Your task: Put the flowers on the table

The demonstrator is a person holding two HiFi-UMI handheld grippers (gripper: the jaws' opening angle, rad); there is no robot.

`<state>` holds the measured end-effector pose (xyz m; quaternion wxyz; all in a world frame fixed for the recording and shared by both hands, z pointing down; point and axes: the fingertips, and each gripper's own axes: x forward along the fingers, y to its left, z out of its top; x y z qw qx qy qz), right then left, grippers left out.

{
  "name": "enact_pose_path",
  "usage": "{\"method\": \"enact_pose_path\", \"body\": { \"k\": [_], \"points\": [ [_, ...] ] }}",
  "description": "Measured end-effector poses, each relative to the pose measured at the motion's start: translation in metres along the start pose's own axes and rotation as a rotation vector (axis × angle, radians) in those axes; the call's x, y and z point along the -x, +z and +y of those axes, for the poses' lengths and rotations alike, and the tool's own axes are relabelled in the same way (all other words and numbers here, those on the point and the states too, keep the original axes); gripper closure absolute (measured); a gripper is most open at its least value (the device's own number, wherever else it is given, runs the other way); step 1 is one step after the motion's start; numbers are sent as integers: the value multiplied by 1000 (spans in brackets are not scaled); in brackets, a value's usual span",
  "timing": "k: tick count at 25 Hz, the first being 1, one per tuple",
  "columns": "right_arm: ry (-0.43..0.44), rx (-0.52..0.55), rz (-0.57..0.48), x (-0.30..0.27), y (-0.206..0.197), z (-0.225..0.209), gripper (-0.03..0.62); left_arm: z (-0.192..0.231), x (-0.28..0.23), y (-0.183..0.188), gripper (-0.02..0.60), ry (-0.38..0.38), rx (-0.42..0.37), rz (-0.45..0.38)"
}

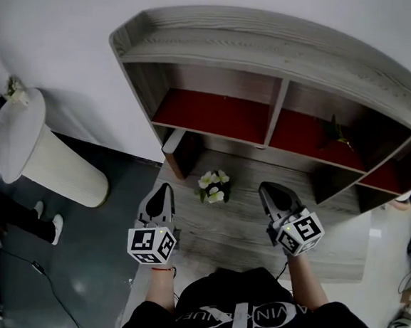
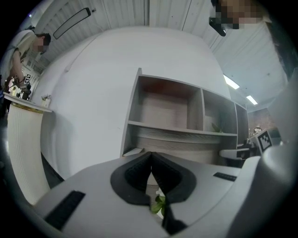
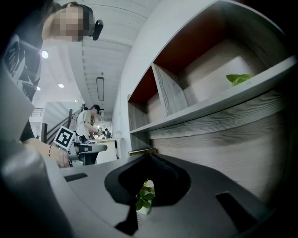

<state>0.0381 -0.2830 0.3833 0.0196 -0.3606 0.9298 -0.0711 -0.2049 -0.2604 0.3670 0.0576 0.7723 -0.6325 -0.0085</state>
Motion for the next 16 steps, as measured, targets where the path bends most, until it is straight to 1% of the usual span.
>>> {"method": "enact_pose_path", "body": {
  "k": [16],
  "points": [
    [-2, 1, -14, -7, 6, 0, 585, 6, -1, 10, 577, 5, -13, -22]
  ]
}}
